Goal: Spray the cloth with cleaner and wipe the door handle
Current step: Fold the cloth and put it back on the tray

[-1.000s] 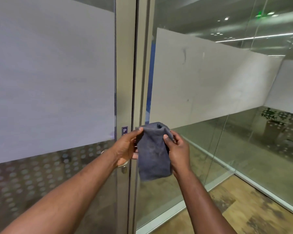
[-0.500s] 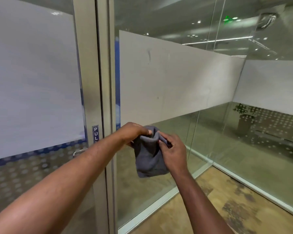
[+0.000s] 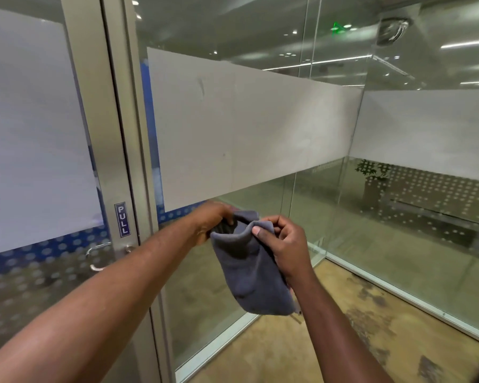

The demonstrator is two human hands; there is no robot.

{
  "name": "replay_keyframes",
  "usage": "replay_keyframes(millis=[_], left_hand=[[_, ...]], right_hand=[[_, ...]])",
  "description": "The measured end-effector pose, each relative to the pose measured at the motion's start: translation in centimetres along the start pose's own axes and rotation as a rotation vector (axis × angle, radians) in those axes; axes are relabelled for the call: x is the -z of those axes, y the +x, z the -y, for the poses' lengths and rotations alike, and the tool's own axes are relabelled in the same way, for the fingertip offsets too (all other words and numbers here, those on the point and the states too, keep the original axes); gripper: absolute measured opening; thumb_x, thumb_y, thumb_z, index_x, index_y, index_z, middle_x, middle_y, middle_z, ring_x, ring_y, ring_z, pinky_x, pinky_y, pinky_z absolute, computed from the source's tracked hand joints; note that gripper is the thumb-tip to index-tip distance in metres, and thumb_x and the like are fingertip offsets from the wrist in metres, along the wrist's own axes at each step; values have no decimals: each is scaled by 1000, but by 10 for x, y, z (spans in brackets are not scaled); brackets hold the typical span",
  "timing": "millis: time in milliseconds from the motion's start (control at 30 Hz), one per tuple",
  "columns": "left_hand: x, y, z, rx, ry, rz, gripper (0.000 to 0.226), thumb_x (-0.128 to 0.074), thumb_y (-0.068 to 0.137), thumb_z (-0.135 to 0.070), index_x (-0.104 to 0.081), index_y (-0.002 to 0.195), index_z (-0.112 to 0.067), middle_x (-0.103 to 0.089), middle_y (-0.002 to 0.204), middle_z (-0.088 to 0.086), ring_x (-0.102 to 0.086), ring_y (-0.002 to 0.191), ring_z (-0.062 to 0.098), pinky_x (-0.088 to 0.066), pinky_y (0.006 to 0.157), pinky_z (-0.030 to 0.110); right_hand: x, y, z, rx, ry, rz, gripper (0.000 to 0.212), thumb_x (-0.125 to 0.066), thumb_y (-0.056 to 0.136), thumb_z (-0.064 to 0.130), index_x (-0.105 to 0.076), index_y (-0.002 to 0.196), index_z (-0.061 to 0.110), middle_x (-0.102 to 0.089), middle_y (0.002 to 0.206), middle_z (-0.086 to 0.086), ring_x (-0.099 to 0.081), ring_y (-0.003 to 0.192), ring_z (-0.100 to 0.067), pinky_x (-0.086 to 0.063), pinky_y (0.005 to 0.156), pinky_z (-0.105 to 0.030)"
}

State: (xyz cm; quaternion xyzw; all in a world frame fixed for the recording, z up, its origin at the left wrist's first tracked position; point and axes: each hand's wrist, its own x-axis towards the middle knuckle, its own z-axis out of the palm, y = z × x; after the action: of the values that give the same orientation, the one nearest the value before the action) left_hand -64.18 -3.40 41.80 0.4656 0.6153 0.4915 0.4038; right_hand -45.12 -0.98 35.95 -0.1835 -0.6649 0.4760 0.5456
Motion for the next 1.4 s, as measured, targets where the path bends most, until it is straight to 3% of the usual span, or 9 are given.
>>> replay_keyframes(millis=[200,367,467,600,767,867,1033,1267,1400], left_hand=[[-53,7,6,-50,-37,123,14,-77,87,-10,-79,73,-9,-75,73,2,-67,67,11,-56,61,23],[-100,7,0,-120,-25,235,21,-76,91,-20,-81,71,-14,-76,78,2,-68,70,11,-57,66,25],[-121,6,-10,-165,-15,340,18,-70,97,-19,-80,83,-13,-75,84,7,-67,78,15,-57,72,27],[-143,9,-28,-194,19,478,38,-75,92,-40,-80,100,-4,-78,103,15,-70,92,22,-57,88,37],[-157,31,-23,-87,-134,757,67,-73,74,-70,-79,118,-20,-76,119,9,-71,103,22,-57,89,38],[-187,37,-7,-79,-115,897,54,-89,63,-58,-81,101,-20,-77,98,3,-72,93,21,-55,90,44],[-253,29,-5,-56,-232,772,34,-74,86,-37,-74,110,-13,-78,97,5,-70,90,22,-53,84,40],[-319,18,-37,-161,-440,758,22,-59,104,-31,-75,105,-15,-81,102,10,-78,88,22,-60,63,29],[-343,15,-48,-164,-466,803,27,-61,103,-33,-80,96,-15,-80,104,15,-79,93,28,-64,70,36]], right_hand=[[39,-8,8,-37,-104,-80,14,-79,83,32,-81,95,26,-82,95,1,-77,89,-12,-57,75,-22],[81,-16,16,-76,-333,-325,31,-82,75,49,-75,90,24,-77,97,7,-72,91,-7,-54,78,-25],[108,-18,26,-92,-394,-380,26,-84,80,45,-71,87,23,-71,116,13,-66,107,-2,-53,87,-28],[138,-22,41,-134,-365,-393,28,-83,83,36,-70,81,11,-73,77,-7,-63,72,-14,-52,71,-41],[176,-33,51,-153,-371,-688,24,-87,80,34,-75,86,15,-78,84,-6,-65,73,-11,-56,73,-39],[202,-43,61,-159,-294,-842,20,-88,81,27,-77,91,14,-79,85,-3,-67,73,-9,-58,71,-33],[229,-59,85,-164,-167,-971,24,-87,82,19,-72,99,10,-76,79,-1,-68,66,-12,-57,60,-25],[258,-103,115,-202,-63,-853,46,-87,79,38,-76,114,11,-79,108,-9,-73,97,-25,-59,71,-33],[263,-127,130,-375,-130,-742,55,-93,64,47,-80,109,18,-80,109,-8,-77,91,-18,-58,75,-32]])
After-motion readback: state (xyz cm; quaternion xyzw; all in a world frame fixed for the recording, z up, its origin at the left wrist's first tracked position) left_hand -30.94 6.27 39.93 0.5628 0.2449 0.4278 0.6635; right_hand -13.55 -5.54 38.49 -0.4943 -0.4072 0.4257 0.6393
